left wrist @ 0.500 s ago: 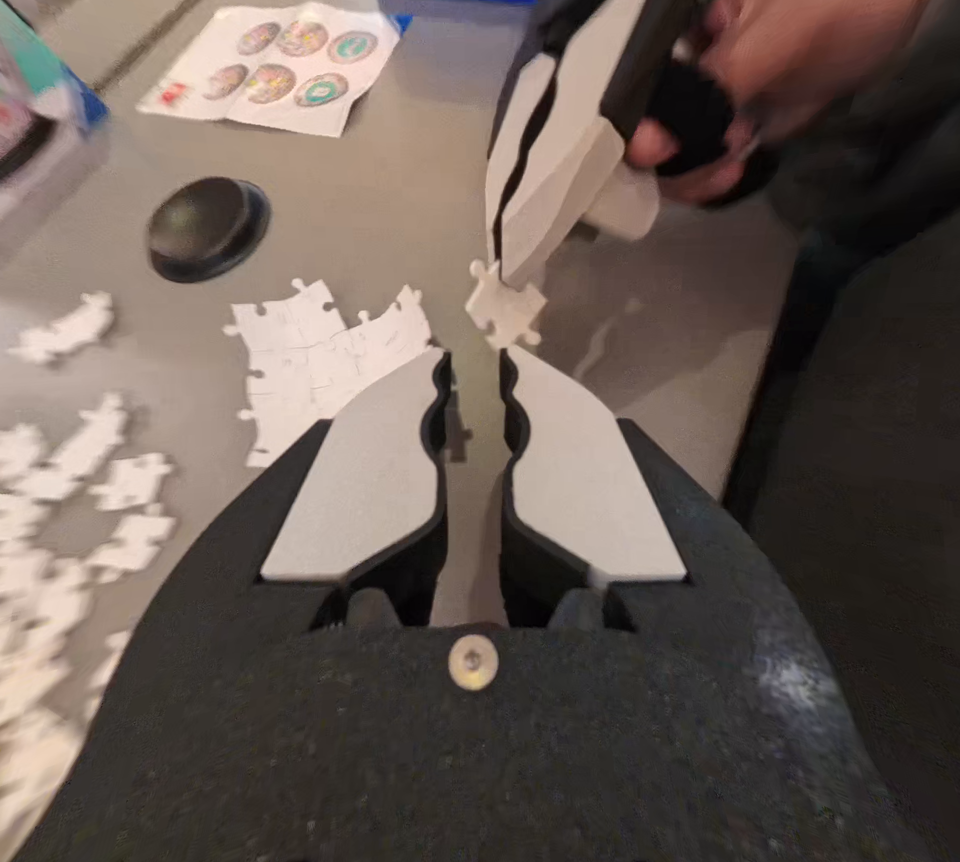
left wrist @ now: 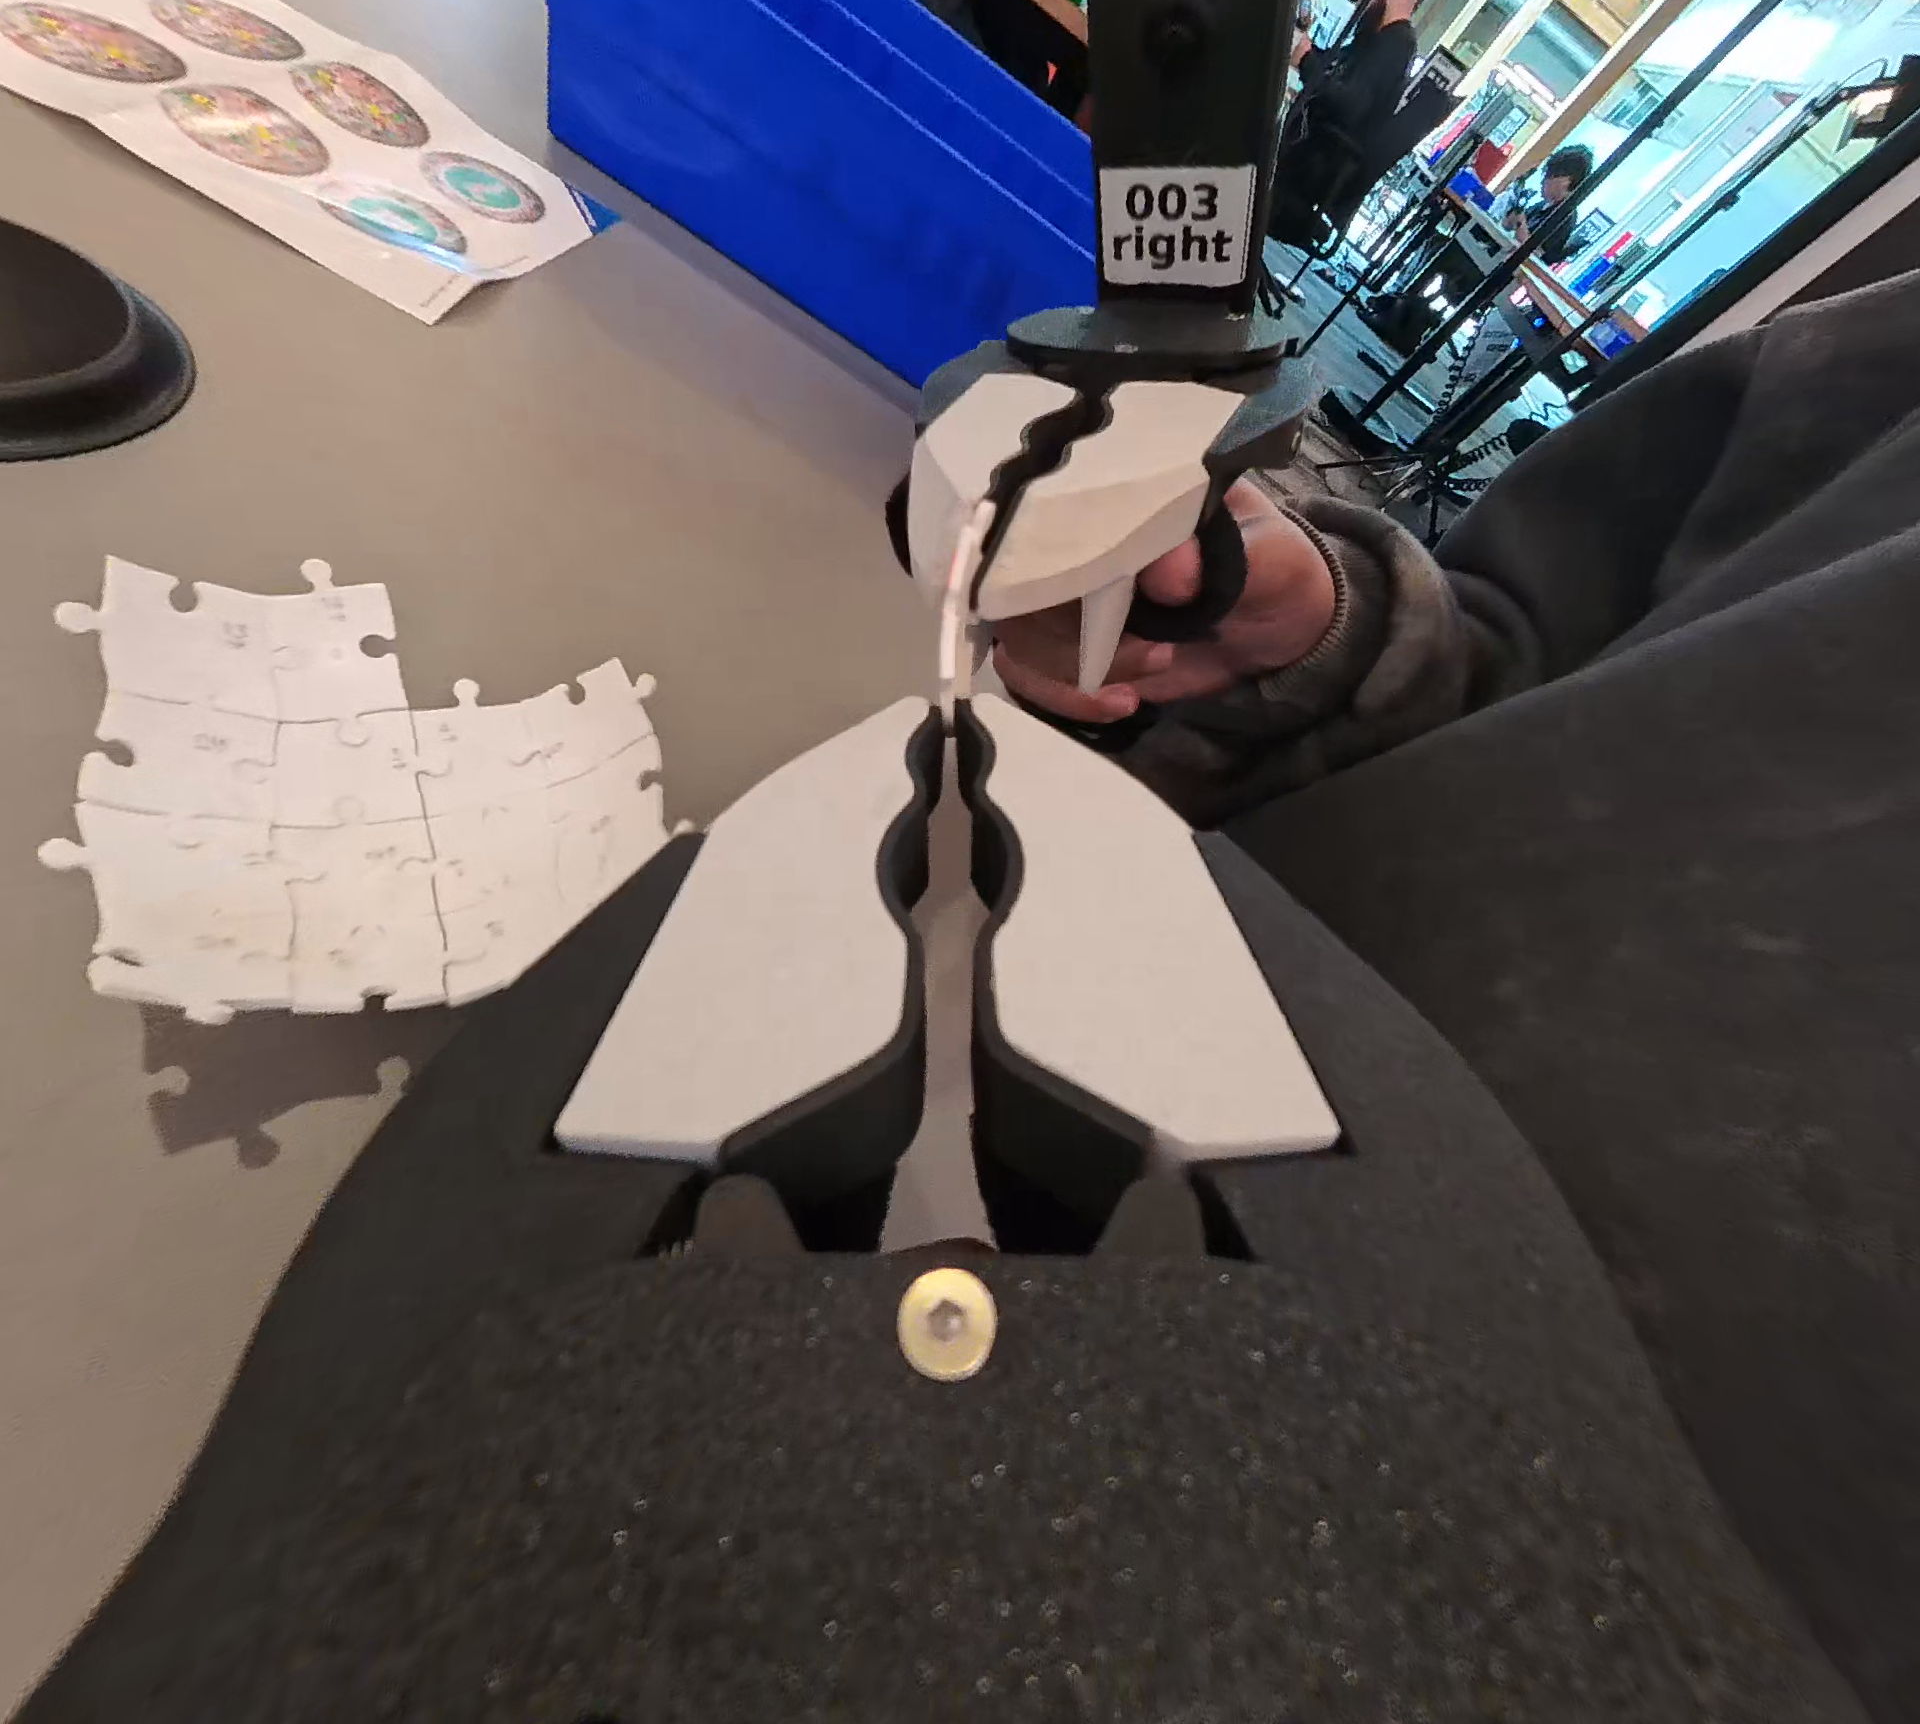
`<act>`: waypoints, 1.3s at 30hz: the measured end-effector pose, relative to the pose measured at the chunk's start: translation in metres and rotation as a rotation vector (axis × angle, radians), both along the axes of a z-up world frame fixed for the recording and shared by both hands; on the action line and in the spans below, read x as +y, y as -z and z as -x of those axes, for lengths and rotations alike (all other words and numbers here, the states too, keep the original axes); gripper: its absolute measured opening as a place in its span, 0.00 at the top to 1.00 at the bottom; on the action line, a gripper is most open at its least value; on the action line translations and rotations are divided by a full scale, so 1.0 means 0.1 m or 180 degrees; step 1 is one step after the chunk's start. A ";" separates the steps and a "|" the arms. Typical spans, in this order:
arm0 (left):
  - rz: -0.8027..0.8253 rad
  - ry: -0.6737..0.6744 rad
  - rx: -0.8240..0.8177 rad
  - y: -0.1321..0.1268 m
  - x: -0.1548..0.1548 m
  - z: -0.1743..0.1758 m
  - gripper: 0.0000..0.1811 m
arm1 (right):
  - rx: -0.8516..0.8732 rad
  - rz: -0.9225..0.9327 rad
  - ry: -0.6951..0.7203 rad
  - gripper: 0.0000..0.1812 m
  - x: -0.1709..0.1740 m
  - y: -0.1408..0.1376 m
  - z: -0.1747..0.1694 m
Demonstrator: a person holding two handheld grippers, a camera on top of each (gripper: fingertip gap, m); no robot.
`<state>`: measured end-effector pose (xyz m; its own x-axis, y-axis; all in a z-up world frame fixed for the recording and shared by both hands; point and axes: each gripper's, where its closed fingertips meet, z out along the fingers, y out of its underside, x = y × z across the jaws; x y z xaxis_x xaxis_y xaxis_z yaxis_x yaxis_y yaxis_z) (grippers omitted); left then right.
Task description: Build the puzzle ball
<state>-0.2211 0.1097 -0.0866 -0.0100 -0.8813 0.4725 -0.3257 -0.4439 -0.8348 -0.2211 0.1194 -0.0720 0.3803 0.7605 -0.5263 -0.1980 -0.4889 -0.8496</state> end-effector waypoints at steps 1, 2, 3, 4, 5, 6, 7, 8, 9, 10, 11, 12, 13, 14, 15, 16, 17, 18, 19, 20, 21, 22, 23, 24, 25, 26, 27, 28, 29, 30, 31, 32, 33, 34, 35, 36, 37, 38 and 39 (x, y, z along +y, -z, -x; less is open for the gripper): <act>0.0026 0.0014 0.0023 0.01 0.00 0.01 0.99 | -0.0017 0.0009 -0.0023 0.99 -0.01 0.02 0.01; 0.0049 0.0021 0.0045 0.03 0.00 0.01 0.99 | -0.0043 0.0016 -0.0040 0.99 -0.01 0.04 0.01; 0.0060 0.0026 0.0069 0.04 0.00 0.02 0.99 | -0.0074 0.0023 -0.0063 0.99 -0.02 0.05 0.02; 0.0059 0.0043 0.0086 0.04 -0.01 0.03 0.99 | -0.0099 0.0023 -0.0098 0.98 -0.03 0.07 0.02; 0.0053 0.0065 0.0112 0.05 -0.01 0.03 0.99 | -0.0120 0.0019 -0.0126 0.98 -0.04 0.08 0.03; 0.0051 0.0075 0.0140 0.06 -0.02 0.04 0.99 | -0.0153 0.0020 -0.0147 0.98 -0.04 0.10 0.03; 0.0062 0.0092 0.0163 0.08 -0.03 0.04 0.99 | -0.0184 0.0020 -0.0165 0.98 -0.05 0.12 0.04; 0.0082 0.0121 0.0191 0.10 -0.04 0.05 0.99 | -0.0214 0.0025 -0.0194 0.99 -0.05 0.14 0.04; 0.0103 0.0150 0.0238 0.13 -0.05 0.06 0.99 | -0.0258 0.0030 -0.0235 0.99 -0.07 0.17 0.04; 0.0131 0.0170 0.0312 0.16 -0.05 0.07 0.99 | -0.0338 0.0024 -0.0280 0.99 -0.08 0.20 0.05; 0.0178 0.0187 0.0406 0.21 -0.06 0.08 0.99 | -0.0489 -0.0044 -0.0322 0.98 -0.09 0.25 0.05; 0.0237 0.0208 0.0490 0.26 -0.07 0.09 0.99 | -0.0719 -0.0198 -0.0331 0.96 -0.10 0.30 0.04; 0.0296 0.0230 0.0534 0.29 -0.07 0.10 0.99 | -0.0966 -0.0402 -0.0327 0.92 -0.11 0.33 0.02; 0.0355 0.0260 0.0557 0.31 -0.08 0.11 0.99 | -0.1163 -0.0609 -0.0359 0.90 -0.13 0.33 0.00; 0.0396 0.0286 0.0566 0.31 -0.08 0.12 0.99 | -0.1262 -0.0787 -0.0381 0.89 -0.16 0.29 -0.02; 0.0418 0.0319 0.0575 0.31 -0.09 0.12 0.99 | -0.1267 -0.0933 -0.0370 0.89 -0.17 0.24 -0.04; 0.0426 0.0365 0.0598 0.32 -0.11 0.14 0.99 | -0.1227 -0.1031 -0.0366 0.89 -0.19 0.19 -0.05; 0.0433 0.0421 0.0650 0.34 -0.14 0.15 0.99 | -0.1189 -0.1092 -0.0421 0.89 -0.22 0.17 -0.05; 0.0437 0.0500 0.0731 0.37 -0.18 0.18 0.99 | -0.1176 -0.1128 -0.0509 0.90 -0.26 0.17 -0.05; 0.0417 0.0580 0.0816 0.41 -0.22 0.20 0.99 | -0.1210 -0.1178 -0.0588 0.90 -0.29 0.19 -0.05; 0.0397 0.0657 0.0896 0.45 -0.26 0.23 0.99 | -0.1264 -0.1246 -0.0655 0.90 -0.32 0.22 -0.05; 0.0391 0.0729 0.0959 0.48 -0.30 0.24 0.99 | -0.1319 -0.1303 -0.0707 0.90 -0.35 0.25 -0.04; 0.0388 0.0796 0.0993 0.50 -0.33 0.26 0.99 | -0.1373 -0.1333 -0.0764 0.90 -0.37 0.28 -0.03; 0.0380 0.0844 0.1012 0.51 -0.36 0.26 0.99 | -0.1438 -0.1354 -0.0826 0.91 -0.40 0.32 -0.01; 0.0375 0.0871 0.1017 0.51 -0.38 0.26 0.99 | -0.1528 -0.1393 -0.0856 0.92 -0.41 0.36 0.00; 0.0385 0.0899 0.1013 0.51 -0.40 0.25 0.99 | -0.1608 -0.1446 -0.0888 0.93 -0.43 0.39 0.01; 0.0407 0.0946 0.1011 0.51 -0.43 0.25 0.99 | -0.1662 -0.1495 -0.0927 0.94 -0.45 0.42 0.03; 0.0410 0.0982 0.1017 0.51 -0.45 0.25 0.99 | -0.1714 -0.1533 -0.0936 0.95 -0.45 0.44 0.04; 0.0402 0.0990 0.1030 0.52 -0.46 0.25 0.99 | -0.1736 -0.1557 -0.0960 0.95 -0.46 0.45 0.06; 0.0419 0.1012 0.1032 0.53 -0.47 0.25 0.99 | -0.1745 -0.1575 -0.0984 0.95 -0.47 0.46 0.07; 0.0438 0.1035 0.1021 0.52 -0.48 0.25 0.99 | -0.1762 -0.1588 -0.0991 0.95 -0.48 0.47 0.08; 0.0442 0.1031 0.1013 0.52 -0.48 0.25 0.99 | -0.1778 -0.1591 -0.1013 0.96 -0.48 0.48 0.09; 0.0450 0.1036 0.1011 0.52 -0.48 0.25 0.99 | -0.1792 -0.1581 -0.1032 0.96 -0.49 0.50 0.09; 0.0449 0.1045 0.1008 0.52 -0.49 0.25 0.99 | -0.1811 -0.1573 -0.1028 0.96 -0.48 0.52 0.09; 0.0438 0.1040 0.1014 0.52 -0.49 0.25 0.99 | -0.1819 -0.1563 -0.1044 0.97 -0.49 0.53 0.10; 0.0438 0.1036 0.1019 0.53 -0.49 0.25 0.99 | -0.1832 -0.1557 -0.1039 0.97 -0.48 0.53 0.09; 0.0444 0.1039 0.1018 0.53 -0.49 0.25 0.99 | -0.1835 -0.1557 -0.1029 0.97 -0.48 0.53 0.09; 0.0435 0.1024 0.1014 0.53 -0.48 0.25 0.99 | -0.1815 -0.1543 -0.1026 0.97 -0.48 0.52 0.10; 0.0417 0.0993 0.1002 0.53 -0.46 0.24 0.99 | -0.1807 -0.1512 -0.1013 0.97 -0.47 0.52 0.09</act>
